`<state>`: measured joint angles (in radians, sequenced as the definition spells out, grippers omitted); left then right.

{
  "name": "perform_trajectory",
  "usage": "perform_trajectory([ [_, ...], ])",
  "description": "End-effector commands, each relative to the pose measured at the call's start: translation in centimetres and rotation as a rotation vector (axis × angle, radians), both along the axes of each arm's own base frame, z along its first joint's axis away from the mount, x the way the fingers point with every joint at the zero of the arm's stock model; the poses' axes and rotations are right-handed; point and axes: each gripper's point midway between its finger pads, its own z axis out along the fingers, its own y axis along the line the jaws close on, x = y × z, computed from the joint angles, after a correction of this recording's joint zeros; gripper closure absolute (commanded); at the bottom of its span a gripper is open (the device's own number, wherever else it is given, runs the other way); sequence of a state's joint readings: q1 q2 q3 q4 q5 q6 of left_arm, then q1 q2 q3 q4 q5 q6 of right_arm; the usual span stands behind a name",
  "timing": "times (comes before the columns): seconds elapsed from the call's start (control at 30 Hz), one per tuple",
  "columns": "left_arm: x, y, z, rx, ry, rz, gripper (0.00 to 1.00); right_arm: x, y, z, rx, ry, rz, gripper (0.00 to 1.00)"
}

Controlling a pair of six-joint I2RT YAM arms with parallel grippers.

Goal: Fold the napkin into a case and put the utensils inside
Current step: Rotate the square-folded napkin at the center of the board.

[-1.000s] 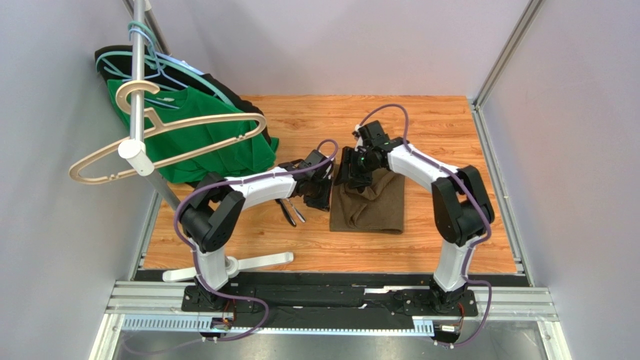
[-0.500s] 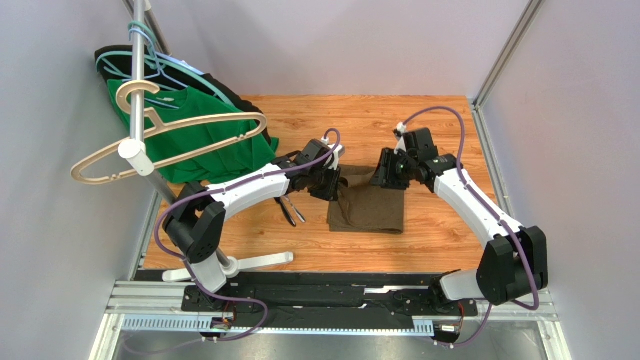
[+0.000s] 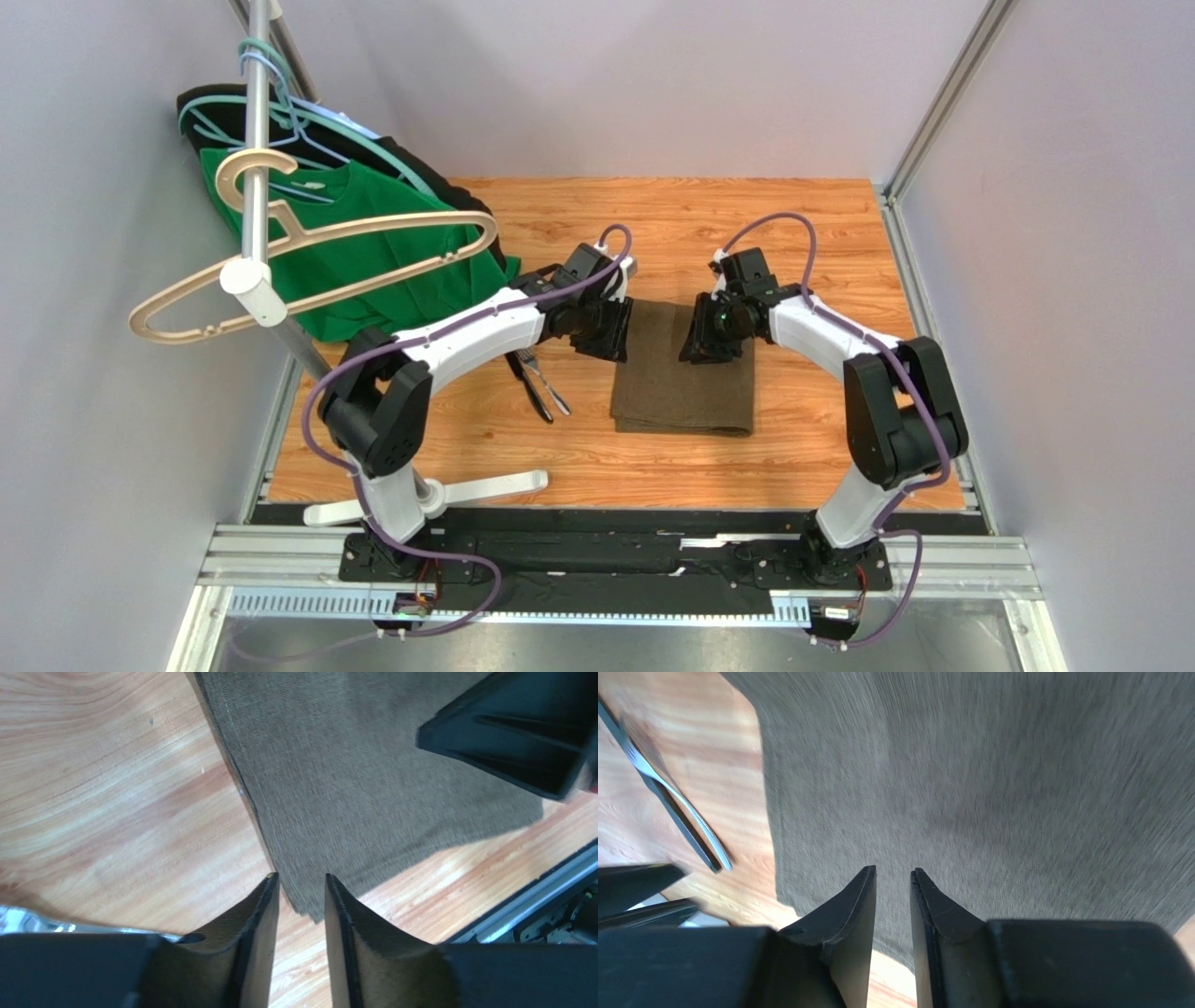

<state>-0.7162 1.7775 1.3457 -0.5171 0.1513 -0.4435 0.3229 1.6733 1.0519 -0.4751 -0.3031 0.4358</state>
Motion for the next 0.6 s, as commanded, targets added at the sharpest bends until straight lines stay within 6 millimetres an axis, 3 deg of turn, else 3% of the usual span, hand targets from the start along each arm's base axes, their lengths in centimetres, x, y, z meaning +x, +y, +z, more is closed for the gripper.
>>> perform_trajectory([
  [0.0,-0.5,-0.3,-1.4,-0.011,0.106,-0.016,0.58,1.3,-0.1,2.4,-0.023,-0.065,0.006,0.69],
  [0.2,-2.0,-0.3,-3.8,-0.021,0.192,-0.01,0.54,-4.5,-2.0,2.9,-0.032,-0.041,0.025,0.65],
  [0.3,-2.5,-0.1,-4.6,-0.022,0.206,-0.007,0.53,-6.9,-2.1,1.4,-0.003,0.009,0.026,0.68],
  [0.4,-3.5,-0.5,-5.4,-0.039,0.241,-0.017,0.53,-7.5,-3.3,-0.1,-0.05,0.027,-0.016,0.71],
  [0.57,-5.4,-2.0,-6.8,-0.033,0.263,-0.053,0.59,-6.8,-6.7,-2.3,-0.164,0.061,-0.158,0.76],
])
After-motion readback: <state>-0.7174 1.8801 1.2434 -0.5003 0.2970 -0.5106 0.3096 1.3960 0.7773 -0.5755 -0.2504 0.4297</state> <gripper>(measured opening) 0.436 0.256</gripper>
